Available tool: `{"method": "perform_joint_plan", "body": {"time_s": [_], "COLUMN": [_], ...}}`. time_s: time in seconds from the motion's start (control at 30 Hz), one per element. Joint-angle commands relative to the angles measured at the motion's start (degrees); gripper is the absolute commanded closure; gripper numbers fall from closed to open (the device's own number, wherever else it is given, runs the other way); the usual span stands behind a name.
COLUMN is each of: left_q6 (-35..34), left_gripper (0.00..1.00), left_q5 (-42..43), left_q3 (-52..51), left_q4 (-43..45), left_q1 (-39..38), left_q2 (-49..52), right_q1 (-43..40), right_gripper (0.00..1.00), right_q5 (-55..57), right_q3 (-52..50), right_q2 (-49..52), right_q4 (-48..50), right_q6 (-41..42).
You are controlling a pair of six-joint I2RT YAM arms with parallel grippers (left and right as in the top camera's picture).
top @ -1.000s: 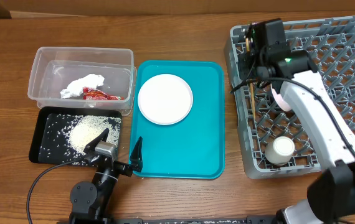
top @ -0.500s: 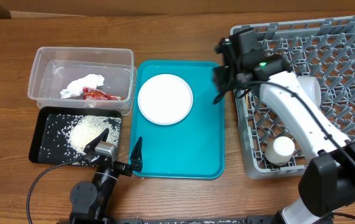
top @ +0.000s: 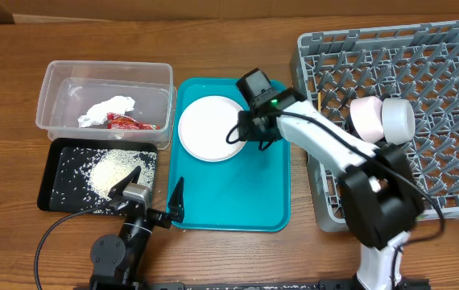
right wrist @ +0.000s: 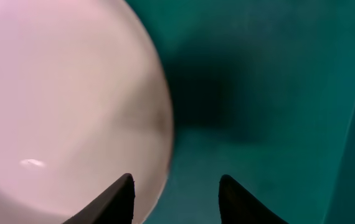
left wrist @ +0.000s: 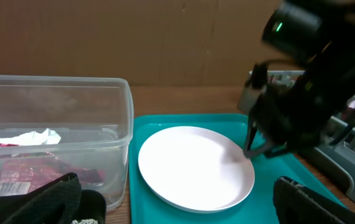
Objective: Sort waste into correct bins and load items into the dishwasher
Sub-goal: 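Reach the right gripper to the white plate edge and grasp it, then lift the white plate and stand it upright in the dish rack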
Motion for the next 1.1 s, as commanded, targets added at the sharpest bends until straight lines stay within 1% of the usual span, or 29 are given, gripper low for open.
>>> {"method": "perform_joint_plan", "body": {"time_s": [0.0,0.03,0.1,0.17,0.2,0.3,0.37,0.5,0.57,0.63,0.73,0.8,0.87,1.0,1.07], "left_q6": [-0.42,-0.42,-0.42,-0.44,-0.42,-0.44,-0.44,-0.42,-0.42,-0.44,-0.44,-0.44,-0.44,-0.44,-0.44], "left_gripper": [0.00,0.00,0.00,0.00,0.00,0.00,0.00,0.00,0.00,0.00,0.00,0.00,0.00,0.00,0.00], "left_q5": [0.48,0.48,0.48,0.48,0.48,0.48,0.48,0.48,0.48,0.48,0.48,0.48,0.48,0.48,0.48], "left_q3": [-0.39,-0.39,-0.39,-0.39,-0.39,-0.39,-0.39,-0.39,-0.39,-0.39,-0.39,-0.39,-0.39,-0.39,-0.39], "left_q4": [0.22,0.22,0.22,0.22,0.22,0.22,0.22,0.22,0.22,0.22,0.22,0.22,0.22,0.22,0.22], "left_q1": [0.35,0.35,0.35,0.35,0.35,0.35,0.35,0.35,0.35,0.35,0.35,0.35,0.35,0.35,0.35], "left_q2": [-0.63,-0.63,-0.63,-0.63,-0.63,-0.63,-0.63,-0.63,-0.63,-0.63,-0.63,-0.63,-0.63,-0.63,-0.63], "right_q1": [-0.83,-0.83,-0.83,-0.61,-0.59,-0.79,-1.18,-2.43,-3.37,-4.94,-8.31,-10.69,-13.09,-18.40,-20.83], "right_gripper": [0.68,0.75,0.83,0.94,0.96,0.96,0.96,0.96,0.96,0.96,0.96,0.96,0.96,0.96,0.96], "right_q5": [0.87,-0.17,-1.55,-1.49,-1.49,-1.42,-1.40,0.39,5.11,12.87,27.87,36.20,41.31,44.52,45.70], "right_q3": [0.09,0.09,0.09,0.22,0.24,0.28,0.31,0.33,0.33,0.33,0.33,0.33,0.31,0.17,0.17], "right_q2": [1.99,2.51,2.58,2.27,2.08,-0.04,-2.97,-13.38,-18.82,-24.28,-30.29,-31.74,-31.82,-29.62,-27.82], "right_q4": [0.81,0.94,1.01,0.87,0.90,0.68,0.68,0.92,0.61,0.24,0.83,1.92,3.15,4.83,5.51], "right_q6": [2.25,2.21,1.62,1.64,1.64,1.42,-0.90,-7.58,-9.22,-10.84,-14.91,-16.98,-19.54,-22.38,-22.43]}}
